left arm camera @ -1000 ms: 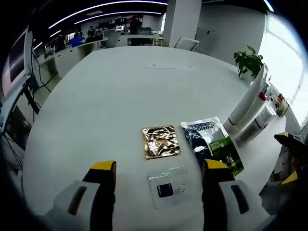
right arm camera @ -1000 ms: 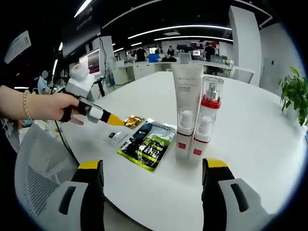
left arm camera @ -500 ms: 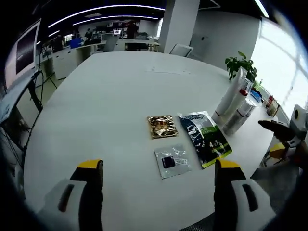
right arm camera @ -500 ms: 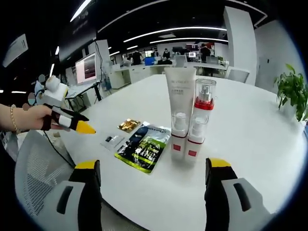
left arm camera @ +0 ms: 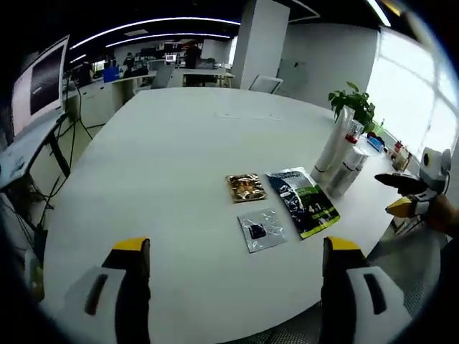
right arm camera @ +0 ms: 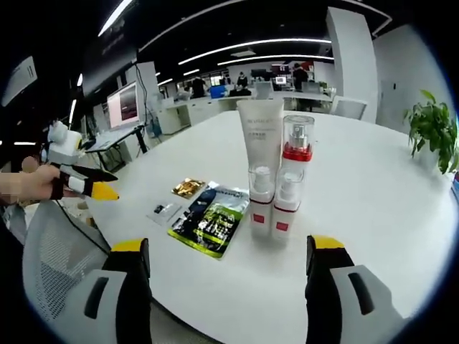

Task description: Arrange the skincare products in the storage area until every visible bottle or jar stands upright without overlapping.

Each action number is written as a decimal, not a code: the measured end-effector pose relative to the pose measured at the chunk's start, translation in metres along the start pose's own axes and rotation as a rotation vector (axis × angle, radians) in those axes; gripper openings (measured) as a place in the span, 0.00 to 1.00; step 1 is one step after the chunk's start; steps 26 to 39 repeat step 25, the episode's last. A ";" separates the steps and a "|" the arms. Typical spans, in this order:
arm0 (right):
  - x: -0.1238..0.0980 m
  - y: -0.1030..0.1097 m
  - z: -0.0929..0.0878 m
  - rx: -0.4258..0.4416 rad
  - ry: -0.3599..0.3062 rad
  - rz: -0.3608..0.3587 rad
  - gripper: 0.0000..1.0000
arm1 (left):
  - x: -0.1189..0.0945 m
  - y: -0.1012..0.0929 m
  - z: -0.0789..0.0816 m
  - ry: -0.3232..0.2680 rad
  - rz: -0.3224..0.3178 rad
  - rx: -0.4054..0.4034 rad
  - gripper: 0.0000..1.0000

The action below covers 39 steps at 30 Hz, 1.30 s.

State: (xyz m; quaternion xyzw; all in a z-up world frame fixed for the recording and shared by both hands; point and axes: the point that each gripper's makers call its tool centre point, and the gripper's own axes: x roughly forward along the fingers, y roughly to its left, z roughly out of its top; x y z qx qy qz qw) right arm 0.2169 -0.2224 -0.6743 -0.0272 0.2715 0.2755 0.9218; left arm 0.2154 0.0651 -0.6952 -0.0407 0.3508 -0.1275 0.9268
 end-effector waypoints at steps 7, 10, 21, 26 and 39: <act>0.001 -0.001 -0.002 -0.006 0.011 -0.006 0.89 | -0.003 -0.001 -0.003 -0.017 -0.008 0.001 0.99; 0.001 -0.001 -0.002 -0.006 0.013 -0.005 0.89 | -0.004 -0.001 -0.005 -0.021 -0.007 0.020 0.99; 0.001 -0.001 -0.004 -0.013 0.021 -0.010 0.89 | -0.003 -0.005 -0.002 -0.029 -0.022 0.029 0.99; 0.001 -0.002 -0.004 -0.012 0.021 -0.015 0.89 | -0.003 -0.007 -0.003 -0.021 -0.027 0.035 0.99; 0.001 -0.002 -0.004 -0.012 0.021 -0.015 0.89 | -0.003 -0.007 -0.003 -0.021 -0.027 0.035 0.99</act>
